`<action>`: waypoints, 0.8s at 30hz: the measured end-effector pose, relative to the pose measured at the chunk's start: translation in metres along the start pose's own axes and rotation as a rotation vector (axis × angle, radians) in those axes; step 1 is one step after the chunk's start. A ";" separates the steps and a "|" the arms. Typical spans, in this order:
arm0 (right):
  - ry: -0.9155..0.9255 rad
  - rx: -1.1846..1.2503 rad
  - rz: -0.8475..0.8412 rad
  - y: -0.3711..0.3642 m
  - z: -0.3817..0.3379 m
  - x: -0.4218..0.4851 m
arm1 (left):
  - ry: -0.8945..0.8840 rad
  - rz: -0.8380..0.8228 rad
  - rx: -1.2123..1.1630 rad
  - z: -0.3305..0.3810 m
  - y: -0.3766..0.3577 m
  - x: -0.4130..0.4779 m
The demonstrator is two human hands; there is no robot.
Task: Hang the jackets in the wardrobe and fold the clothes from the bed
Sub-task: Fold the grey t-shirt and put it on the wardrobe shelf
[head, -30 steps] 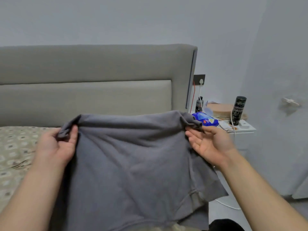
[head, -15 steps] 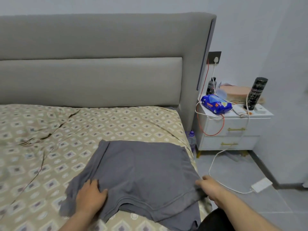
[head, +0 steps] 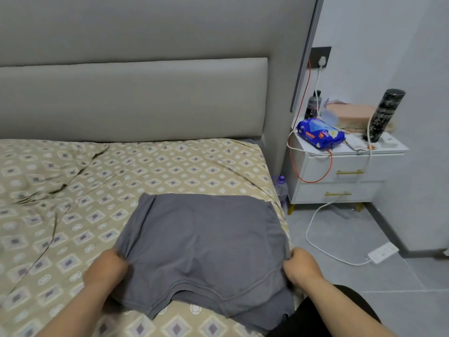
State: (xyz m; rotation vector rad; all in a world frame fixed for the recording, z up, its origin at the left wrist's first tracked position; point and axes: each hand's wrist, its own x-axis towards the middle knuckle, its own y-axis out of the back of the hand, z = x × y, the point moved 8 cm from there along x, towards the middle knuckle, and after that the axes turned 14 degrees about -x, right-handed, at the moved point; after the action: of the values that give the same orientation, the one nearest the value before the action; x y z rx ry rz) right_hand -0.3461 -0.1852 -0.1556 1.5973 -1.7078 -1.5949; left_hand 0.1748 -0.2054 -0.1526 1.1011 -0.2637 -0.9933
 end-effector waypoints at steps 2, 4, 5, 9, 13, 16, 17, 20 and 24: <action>-0.087 0.410 -0.048 0.001 0.000 0.004 | -0.017 0.059 -0.085 0.011 0.015 0.007; -0.217 1.092 -0.256 -0.010 -0.012 -0.003 | -0.070 0.088 -0.372 0.027 0.026 0.010; -0.264 1.374 -0.361 -0.013 -0.020 -0.009 | -0.071 0.096 -0.512 0.031 0.030 0.012; -0.349 1.122 -0.449 -0.045 -0.009 -0.019 | -0.133 0.139 -0.460 0.024 0.034 0.004; -0.184 0.288 -0.134 -0.039 0.000 -0.007 | -0.239 0.095 -0.089 0.014 0.008 -0.012; -0.177 0.085 -0.040 -0.026 0.001 -0.009 | -0.498 0.293 0.050 0.037 0.006 -0.035; -0.180 0.098 -0.046 -0.026 0.002 -0.009 | -0.620 0.287 0.090 0.056 -0.002 -0.048; -0.117 0.278 -0.094 -0.031 0.000 -0.007 | -0.915 0.106 0.132 0.110 -0.053 -0.089; -0.017 0.477 -0.143 -0.034 -0.010 -0.012 | -0.910 -0.366 0.284 0.149 -0.138 -0.129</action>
State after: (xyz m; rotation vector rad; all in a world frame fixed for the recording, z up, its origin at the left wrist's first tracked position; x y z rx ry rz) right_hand -0.3174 -0.1714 -0.1754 1.9619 -2.1438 -1.3238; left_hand -0.0657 -0.2102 -0.1619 0.8947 -0.9842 -1.7967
